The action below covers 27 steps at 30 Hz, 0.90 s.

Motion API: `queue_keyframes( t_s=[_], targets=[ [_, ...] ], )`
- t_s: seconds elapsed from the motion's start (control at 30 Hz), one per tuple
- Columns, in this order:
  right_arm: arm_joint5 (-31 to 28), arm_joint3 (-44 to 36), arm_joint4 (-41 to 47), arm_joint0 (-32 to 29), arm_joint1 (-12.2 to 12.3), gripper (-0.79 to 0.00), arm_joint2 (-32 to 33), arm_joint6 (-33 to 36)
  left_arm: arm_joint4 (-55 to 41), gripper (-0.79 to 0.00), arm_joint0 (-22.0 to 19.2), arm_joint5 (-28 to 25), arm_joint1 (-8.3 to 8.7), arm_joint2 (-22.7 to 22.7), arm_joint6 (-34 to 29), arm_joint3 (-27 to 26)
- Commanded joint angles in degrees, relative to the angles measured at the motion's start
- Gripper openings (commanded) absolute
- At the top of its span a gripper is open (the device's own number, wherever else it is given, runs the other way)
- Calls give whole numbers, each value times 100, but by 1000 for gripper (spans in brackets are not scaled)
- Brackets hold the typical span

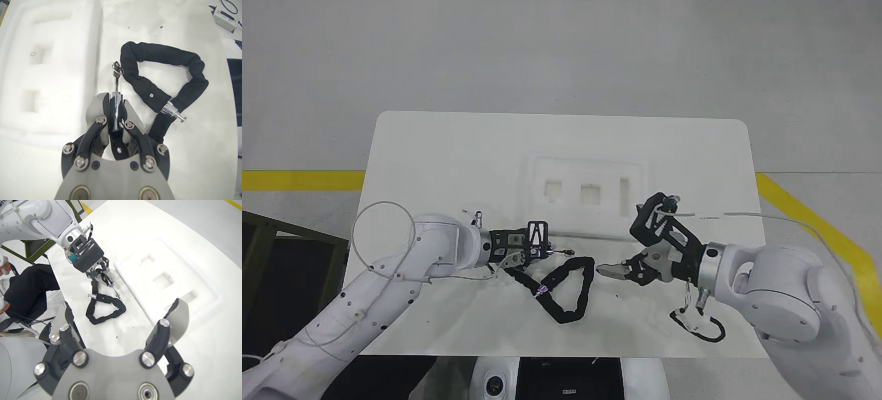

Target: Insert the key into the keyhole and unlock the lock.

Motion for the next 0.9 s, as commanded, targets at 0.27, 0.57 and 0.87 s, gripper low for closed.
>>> queue_keyframes(
  t_s=[0.27,0.57,0.87],
  targets=[
    [-147,72,-95,-101,25,0,143,-102,-241,0,48,-93,-43,-96,192,112],
    [-506,268,-415,-179,58,0,457,-512,-169,0,206,-171,66,-781,1327,111],
    [-893,623,-773,-116,91,0,874,-1006,-98,0,73,-402,109,-1370,2670,791]
  ],
)
